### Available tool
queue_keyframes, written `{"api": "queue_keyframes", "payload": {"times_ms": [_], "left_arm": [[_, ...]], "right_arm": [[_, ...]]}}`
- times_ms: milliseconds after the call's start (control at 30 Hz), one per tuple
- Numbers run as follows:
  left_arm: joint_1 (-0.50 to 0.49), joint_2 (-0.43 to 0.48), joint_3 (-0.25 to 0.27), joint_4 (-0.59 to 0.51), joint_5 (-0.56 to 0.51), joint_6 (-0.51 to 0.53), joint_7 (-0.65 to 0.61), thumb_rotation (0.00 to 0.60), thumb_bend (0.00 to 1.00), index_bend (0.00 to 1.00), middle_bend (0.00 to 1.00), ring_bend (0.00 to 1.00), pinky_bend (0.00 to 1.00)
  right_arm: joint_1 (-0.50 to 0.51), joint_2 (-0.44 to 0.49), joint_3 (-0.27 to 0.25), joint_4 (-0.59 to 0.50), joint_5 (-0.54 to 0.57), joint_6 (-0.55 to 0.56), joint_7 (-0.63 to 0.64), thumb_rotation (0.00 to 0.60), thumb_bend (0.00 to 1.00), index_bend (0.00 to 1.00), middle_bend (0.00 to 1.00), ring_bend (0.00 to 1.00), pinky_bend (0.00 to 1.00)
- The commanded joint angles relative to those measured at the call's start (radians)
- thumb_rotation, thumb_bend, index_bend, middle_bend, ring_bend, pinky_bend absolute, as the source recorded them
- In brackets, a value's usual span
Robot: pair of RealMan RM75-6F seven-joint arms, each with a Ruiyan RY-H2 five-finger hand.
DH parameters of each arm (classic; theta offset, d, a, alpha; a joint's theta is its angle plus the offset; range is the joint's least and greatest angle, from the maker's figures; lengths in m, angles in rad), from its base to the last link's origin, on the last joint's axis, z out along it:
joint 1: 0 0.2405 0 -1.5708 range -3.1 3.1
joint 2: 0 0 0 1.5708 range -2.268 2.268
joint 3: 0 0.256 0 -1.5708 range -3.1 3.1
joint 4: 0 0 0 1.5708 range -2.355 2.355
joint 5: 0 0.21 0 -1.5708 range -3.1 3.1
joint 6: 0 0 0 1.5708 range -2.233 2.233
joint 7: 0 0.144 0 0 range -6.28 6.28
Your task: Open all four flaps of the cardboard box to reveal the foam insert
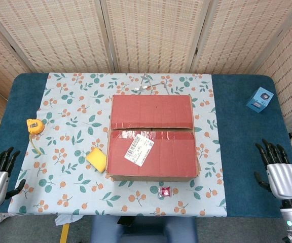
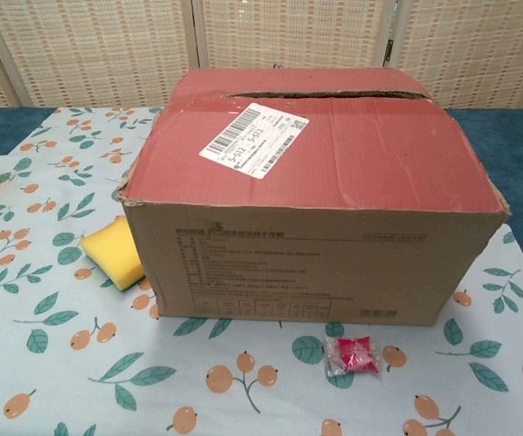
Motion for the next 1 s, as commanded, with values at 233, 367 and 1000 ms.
{"api": "queue_keyframes", "payload": {"times_ms": [233, 367, 1000], "left_arm": [[-0.011, -0.004, -0.002, -0.005, 0.004, -0.011, 0.001, 0.600, 0.38, 0.00, 0.00, 0.00, 0.00], [-0.018, -0.004, 0.001, -0.004, 0.009, -0.023, -0.001, 0.600, 0.38, 0.00, 0.00, 0.00, 0.00], [-0.008, 0.042, 0.022, -0.021, 0.029, -0.024, -0.106, 0.600, 0.38, 0.00, 0.00, 0.00, 0.00]], "right_arm": [[0.015, 0.005, 0.026, -0.001, -0.009, 0.010, 0.030, 0.600, 0.41, 0.00, 0.00, 0.00, 0.00], [0.075, 0.058, 0.081, -0.071, -0.015, -0.017, 0.000, 0.600, 0.41, 0.00, 0.00, 0.00, 0.00], [0.486, -0.041, 0.274, -0.192, 0.342, -0.382, -0.299, 0.600, 0.41, 0.00, 0.00, 0.00, 0.00]]}}
